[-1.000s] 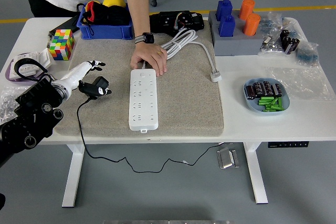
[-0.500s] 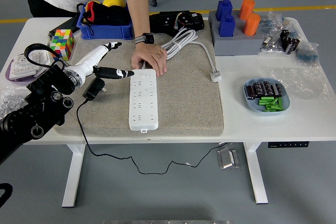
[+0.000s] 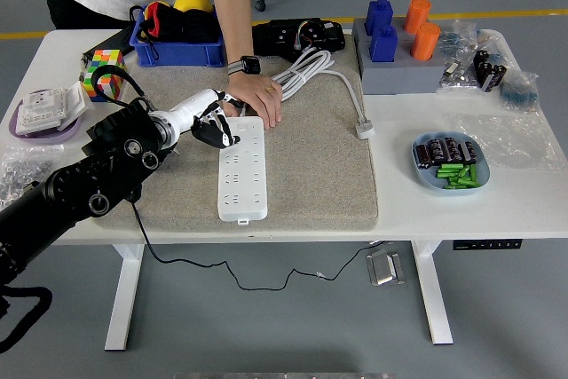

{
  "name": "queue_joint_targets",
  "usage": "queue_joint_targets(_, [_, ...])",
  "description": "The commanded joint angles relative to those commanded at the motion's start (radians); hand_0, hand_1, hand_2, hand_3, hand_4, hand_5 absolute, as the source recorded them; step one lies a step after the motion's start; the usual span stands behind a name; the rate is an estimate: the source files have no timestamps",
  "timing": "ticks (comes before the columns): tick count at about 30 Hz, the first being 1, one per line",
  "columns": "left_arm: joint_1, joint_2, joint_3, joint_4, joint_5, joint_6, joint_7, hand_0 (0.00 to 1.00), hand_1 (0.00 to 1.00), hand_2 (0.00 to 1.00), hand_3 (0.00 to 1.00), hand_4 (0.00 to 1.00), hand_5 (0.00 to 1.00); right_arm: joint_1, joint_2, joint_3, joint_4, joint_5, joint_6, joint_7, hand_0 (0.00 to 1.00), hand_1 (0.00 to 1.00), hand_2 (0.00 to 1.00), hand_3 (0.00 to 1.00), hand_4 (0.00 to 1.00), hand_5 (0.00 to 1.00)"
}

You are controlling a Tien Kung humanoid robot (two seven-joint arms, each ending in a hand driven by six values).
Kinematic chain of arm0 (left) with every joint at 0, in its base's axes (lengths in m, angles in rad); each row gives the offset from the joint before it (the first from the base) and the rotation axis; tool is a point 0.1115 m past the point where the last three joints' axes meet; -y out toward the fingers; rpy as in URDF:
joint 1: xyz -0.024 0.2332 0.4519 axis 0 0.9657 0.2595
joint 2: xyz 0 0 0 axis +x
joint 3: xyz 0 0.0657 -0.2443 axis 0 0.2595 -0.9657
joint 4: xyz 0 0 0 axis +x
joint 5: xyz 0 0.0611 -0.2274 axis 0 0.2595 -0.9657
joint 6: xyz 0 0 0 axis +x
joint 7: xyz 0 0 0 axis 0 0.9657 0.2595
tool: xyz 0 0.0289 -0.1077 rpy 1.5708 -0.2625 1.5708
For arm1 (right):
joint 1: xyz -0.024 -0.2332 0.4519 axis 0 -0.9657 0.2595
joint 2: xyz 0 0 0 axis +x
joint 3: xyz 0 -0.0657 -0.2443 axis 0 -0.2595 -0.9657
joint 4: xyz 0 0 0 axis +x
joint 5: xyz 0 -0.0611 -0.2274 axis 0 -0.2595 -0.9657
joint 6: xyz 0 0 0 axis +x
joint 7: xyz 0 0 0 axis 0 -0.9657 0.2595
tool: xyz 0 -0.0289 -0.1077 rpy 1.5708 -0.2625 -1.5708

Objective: Pull the plug out,throw it away,press the button

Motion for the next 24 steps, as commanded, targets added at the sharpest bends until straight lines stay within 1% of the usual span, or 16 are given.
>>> queue_joint_targets(2, [-0.009, -0.01, 0.013, 0.014, -0.004, -0.014, 0.024, 0.038, 0.031, 0.124, 0.802, 0.01, 0.002, 0.001, 0.0, 0.0, 0.0, 0.001, 0.0, 0.0, 0.767, 0.729, 0.724, 0.713, 0.883, 0.658])
queue_joint_targets(6, [-0.02, -0.026, 0.031, 0.034, -0.018, -0.026, 0.051, 0.038, 0.031, 0.124, 0.802, 0.01, 0.002, 0.0, -0.002, -0.002, -0.001, 0.001, 0.0, 0.0, 0.767, 0.729, 0.724, 0.713, 0.883, 0.658])
queue_joint_targets(9, [-0.02, -0.034, 0.033, 0.042, -0.021, -0.028, 0.057, 0.039, 0.031, 0.13, 0.8, 0.002, 0.002, 0.0, -0.002, -0.002, -0.001, 0.002, -0.001, 0.0, 0.767, 0.729, 0.724, 0.713, 0.883, 0.658])
queue_joint_targets(18, [-0.028, -0.047, 0.045, 0.062, -0.026, -0.032, 0.081, 0.039, 0.031, 0.134, 0.803, 0.002, 0.002, 0.003, -0.002, -0.005, -0.001, 0.004, 0.0, 0.0, 0.767, 0.729, 0.724, 0.713, 0.883, 0.658])
queue_joint_targets(24, [-0.034, -0.055, 0.052, 0.082, -0.01, -0.018, 0.085, 0.041, 0.03, 0.134, 0.803, 0.002, 0.002, 0.003, -0.004, -0.006, -0.002, 0.004, 0.0, 0.0, 0.767, 0.729, 0.724, 0.713, 0.883, 0.658])
